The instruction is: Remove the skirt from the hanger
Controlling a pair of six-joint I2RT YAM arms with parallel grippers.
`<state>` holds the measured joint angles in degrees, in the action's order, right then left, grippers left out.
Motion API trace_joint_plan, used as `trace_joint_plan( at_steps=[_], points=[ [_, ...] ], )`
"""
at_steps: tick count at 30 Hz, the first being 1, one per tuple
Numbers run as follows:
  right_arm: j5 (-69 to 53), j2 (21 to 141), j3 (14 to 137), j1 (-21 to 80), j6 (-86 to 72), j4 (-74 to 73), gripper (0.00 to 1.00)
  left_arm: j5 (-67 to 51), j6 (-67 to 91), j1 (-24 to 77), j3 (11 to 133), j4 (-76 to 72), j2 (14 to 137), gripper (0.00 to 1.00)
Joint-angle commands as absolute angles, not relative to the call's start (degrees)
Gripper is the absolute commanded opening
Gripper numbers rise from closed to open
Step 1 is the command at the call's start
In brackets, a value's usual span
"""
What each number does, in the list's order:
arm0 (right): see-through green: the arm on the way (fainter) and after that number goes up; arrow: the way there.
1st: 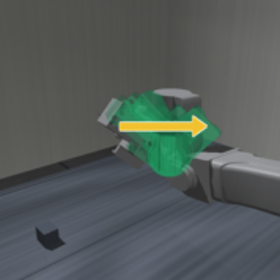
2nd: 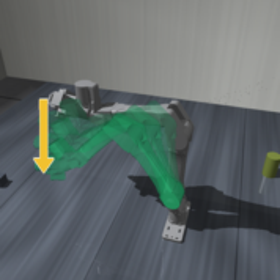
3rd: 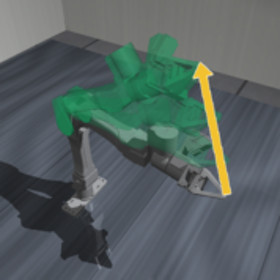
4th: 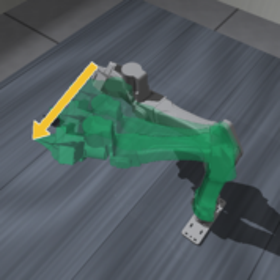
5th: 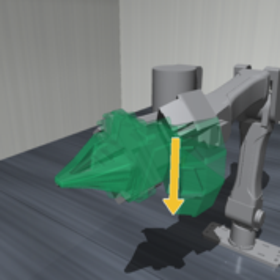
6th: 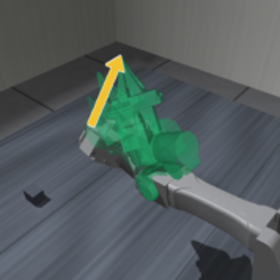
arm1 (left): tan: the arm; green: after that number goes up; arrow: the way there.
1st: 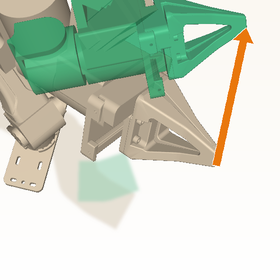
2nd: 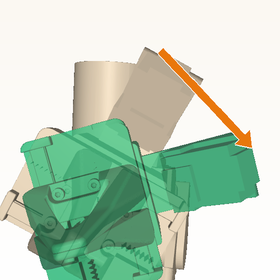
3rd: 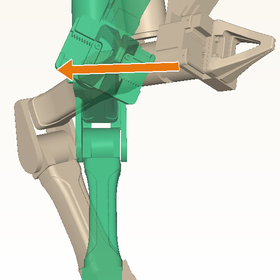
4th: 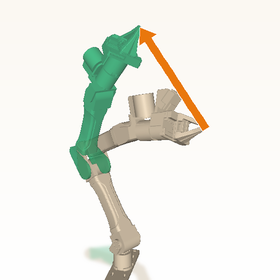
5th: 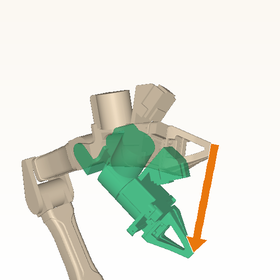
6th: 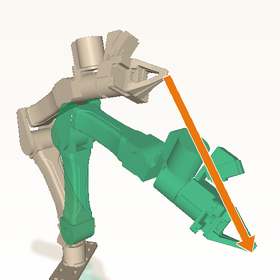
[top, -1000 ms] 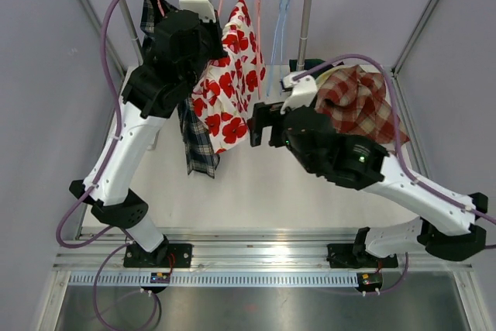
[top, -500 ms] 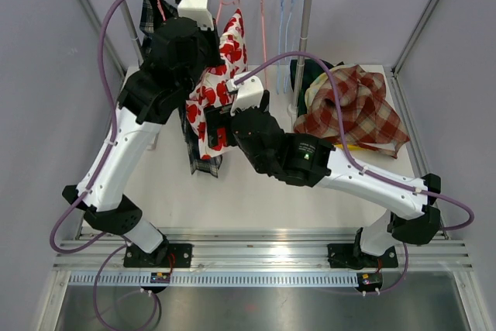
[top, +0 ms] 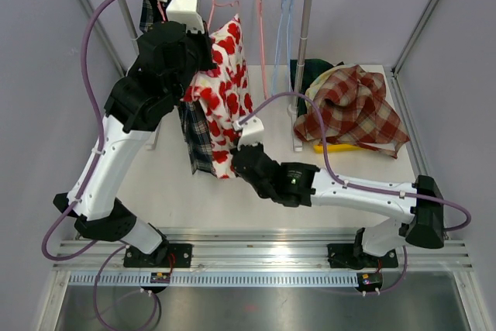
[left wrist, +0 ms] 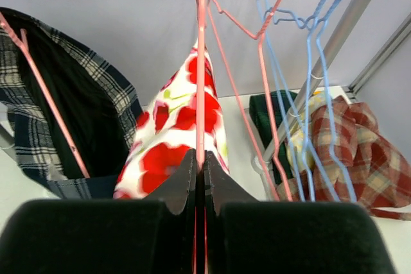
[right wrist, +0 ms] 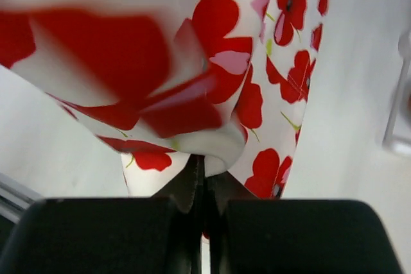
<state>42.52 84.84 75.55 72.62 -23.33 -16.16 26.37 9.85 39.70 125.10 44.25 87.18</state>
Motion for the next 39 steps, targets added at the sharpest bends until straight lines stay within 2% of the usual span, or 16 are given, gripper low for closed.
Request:
trace_joint_plan(
  at_steps=[1,5,7,9,14,16,18,19,21,22,25,31,39],
  points=[
    [41.40,79.63,65.68,74.79,-33.91,-19.58,0.00,30.14,6.33,39.64,128.66,36.30,84.81,0.00],
    [42.79,76.82,55.31,77.34,-44.97,-23.72,0.00,31.90,4.13,39.64,130.95,36.82,85.78,0.00],
    [44.20,74.71,54.06,78.22,-47.45,-26.78,0.00,32.25,3.87,39.64,130.87,37.00,85.78,0.00],
    [47.45,72.18,54.75,78.57,-49.22,-29.95,0.00,32.26,4.22,39.64,129.82,37.18,85.08,0.00],
    [65.42,64.61,64.04,78.66,-52.47,-48.49,0.00,32.52,5.10,39.64,123.59,36.57,81.57,0.00],
    [70.38,60.31,67.05,78.66,-48.98,-50.36,0.00,32.69,5.45,39.64,119.37,36.21,79.47,0.00],
    [76.45,56.28,69.95,78.31,-36.17,-46.43,0.00,32.96,5.89,39.64,115.77,35.77,78.40,0.00],
    [77.94,55.03,70.40,77.96,-24.64,-39.10,0.00,32.96,6.06,39.64,114.62,35.34,77.79,0.00],
    [79.37,51.00,70.05,75.86,-12.19,-29.06,0.00,32.78,6.59,39.64,112.77,34.89,76.29,0.00],
    [77.28,49.85,69.61,72.37,-2.65,-20.13,0.00,32.78,6.68,39.64,110.94,34.37,75.85,0.00],
    [70.69,46.93,69.43,62.98,9.01,-9.53,0.00,32.78,7.12,39.64,108.29,33.49,74.97,0.00],
    [59.44,57.29,81.02,48.19,20.71,-5.03,0.00,32.17,7.47,39.64,105.73,32.26,74.53,0.00],
    [40.53,76.95,104.40,14.03,8.28,-13.35,0.00,31.55,6.33,39.64,108.97,32.78,76.64,0.00]
  ],
)
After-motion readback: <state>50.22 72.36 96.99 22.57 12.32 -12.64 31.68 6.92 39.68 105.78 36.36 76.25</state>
